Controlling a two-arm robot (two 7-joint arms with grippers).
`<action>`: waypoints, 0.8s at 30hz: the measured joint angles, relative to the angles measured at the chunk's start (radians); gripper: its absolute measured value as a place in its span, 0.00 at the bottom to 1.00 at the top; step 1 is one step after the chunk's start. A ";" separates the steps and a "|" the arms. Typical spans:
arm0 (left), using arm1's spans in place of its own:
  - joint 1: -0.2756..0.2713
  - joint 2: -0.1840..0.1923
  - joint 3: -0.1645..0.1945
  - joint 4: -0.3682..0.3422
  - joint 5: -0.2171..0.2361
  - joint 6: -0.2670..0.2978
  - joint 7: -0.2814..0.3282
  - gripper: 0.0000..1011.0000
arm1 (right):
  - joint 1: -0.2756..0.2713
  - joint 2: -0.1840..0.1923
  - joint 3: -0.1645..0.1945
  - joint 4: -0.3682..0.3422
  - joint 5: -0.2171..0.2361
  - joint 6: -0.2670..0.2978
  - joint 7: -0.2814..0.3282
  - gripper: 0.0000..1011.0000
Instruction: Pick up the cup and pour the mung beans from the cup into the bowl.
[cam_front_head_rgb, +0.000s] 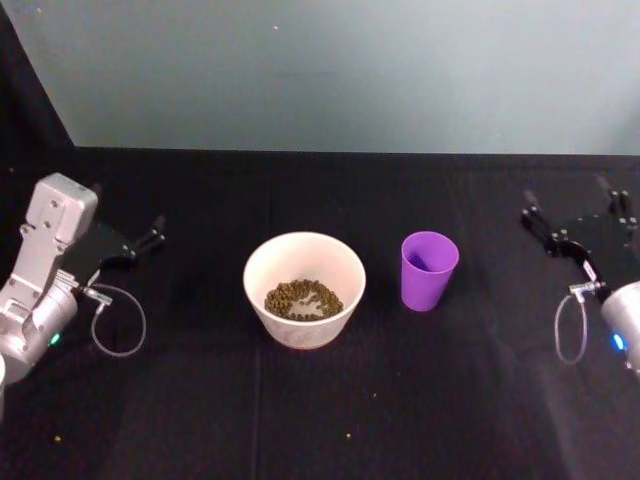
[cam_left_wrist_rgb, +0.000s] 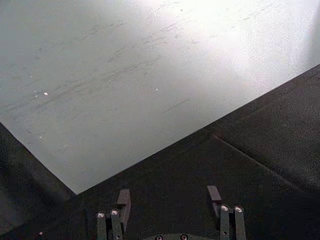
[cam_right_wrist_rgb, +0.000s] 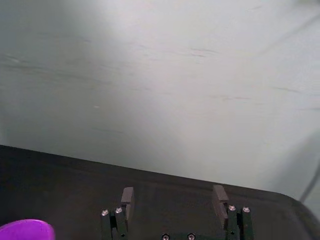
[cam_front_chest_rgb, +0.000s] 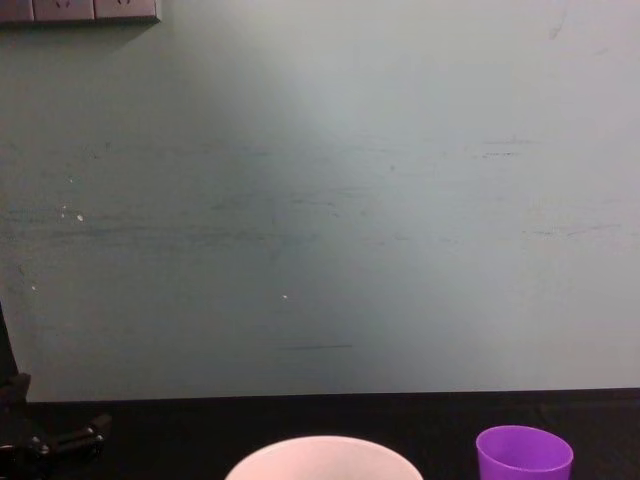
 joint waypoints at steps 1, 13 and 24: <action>0.000 0.000 0.000 0.000 0.000 0.000 0.000 0.99 | 0.002 -0.008 0.002 0.017 -0.022 -0.019 -0.018 0.99; 0.000 0.000 0.000 0.000 0.000 0.000 0.000 0.99 | 0.003 -0.013 0.003 0.026 -0.035 -0.031 -0.030 0.99; 0.000 0.000 0.000 0.000 0.000 0.000 0.000 0.99 | 0.002 -0.011 0.003 0.019 -0.028 -0.024 -0.026 0.99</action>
